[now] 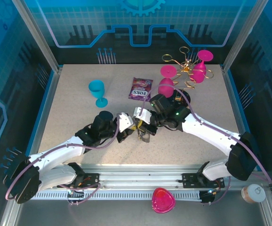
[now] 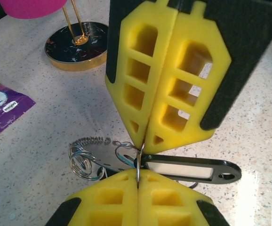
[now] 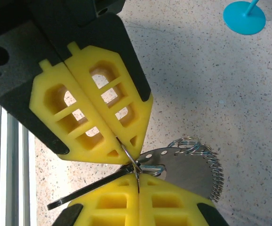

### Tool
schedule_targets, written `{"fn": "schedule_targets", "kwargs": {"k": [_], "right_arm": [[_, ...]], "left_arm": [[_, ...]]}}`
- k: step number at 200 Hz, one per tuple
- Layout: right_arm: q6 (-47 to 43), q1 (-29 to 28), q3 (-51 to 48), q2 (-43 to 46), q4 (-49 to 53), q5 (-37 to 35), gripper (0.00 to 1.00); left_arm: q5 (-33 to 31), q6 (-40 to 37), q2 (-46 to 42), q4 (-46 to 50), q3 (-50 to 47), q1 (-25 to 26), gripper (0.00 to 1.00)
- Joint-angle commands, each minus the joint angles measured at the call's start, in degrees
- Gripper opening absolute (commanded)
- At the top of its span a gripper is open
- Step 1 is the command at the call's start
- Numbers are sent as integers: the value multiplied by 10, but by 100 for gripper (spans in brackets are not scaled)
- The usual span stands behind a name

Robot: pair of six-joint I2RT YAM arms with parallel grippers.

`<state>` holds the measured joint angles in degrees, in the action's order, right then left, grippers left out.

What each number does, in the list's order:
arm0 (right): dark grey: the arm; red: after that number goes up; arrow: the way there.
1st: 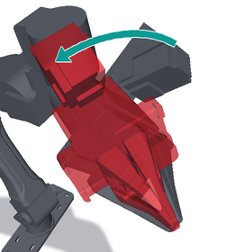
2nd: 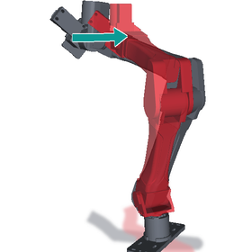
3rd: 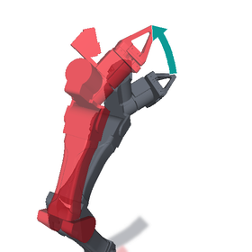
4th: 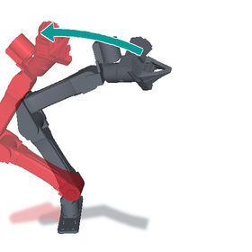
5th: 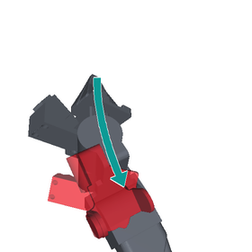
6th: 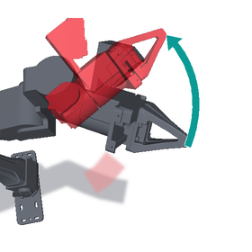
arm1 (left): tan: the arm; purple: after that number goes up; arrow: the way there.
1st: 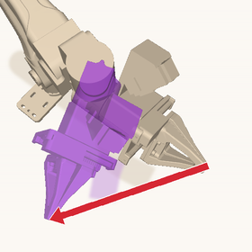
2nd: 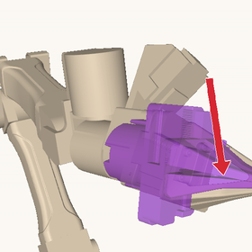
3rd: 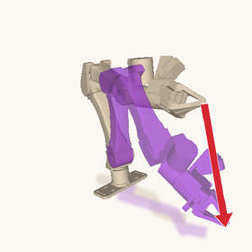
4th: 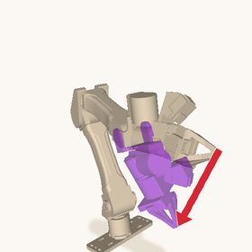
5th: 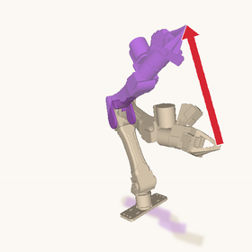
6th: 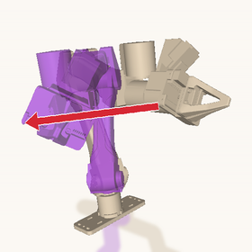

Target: Put the keys on the keyring

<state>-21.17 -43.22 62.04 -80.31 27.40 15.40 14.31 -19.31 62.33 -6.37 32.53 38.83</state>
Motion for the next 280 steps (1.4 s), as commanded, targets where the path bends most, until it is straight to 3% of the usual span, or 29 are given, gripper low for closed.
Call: {"fn": "schedule_targets", "kwargs": {"k": [1, 106, 183, 230, 241, 259, 280], "right_arm": [[34, -4, 17, -18, 5, -21, 0], [65, 8, 51, -24, 92, -12, 0], [62, 26, 28, -1, 51, 32, 0], [13, 82, -54, 86, -73, -120, 0], [-5, 85, -75, 105, -105, -197, 0], [-21, 61, -86, 96, -111, -339, 0], [-6, 19, -77, 58, -93, -398, 0]], "left_arm": [[-2, -33, -9, -38, 8, 15, 0], [-58, -74, -28, -61, -13, 20, 0], [-44, -57, -31, -67, -27, 21, 0], [-56, -42, -40, -70, -31, 20, 0], [-65, -37, -43, -71, -34, 21, 0], [-69, -22, -44, -81, -37, 20, 0], [-63, -3, -39, -95, -37, 21, 0]]}}
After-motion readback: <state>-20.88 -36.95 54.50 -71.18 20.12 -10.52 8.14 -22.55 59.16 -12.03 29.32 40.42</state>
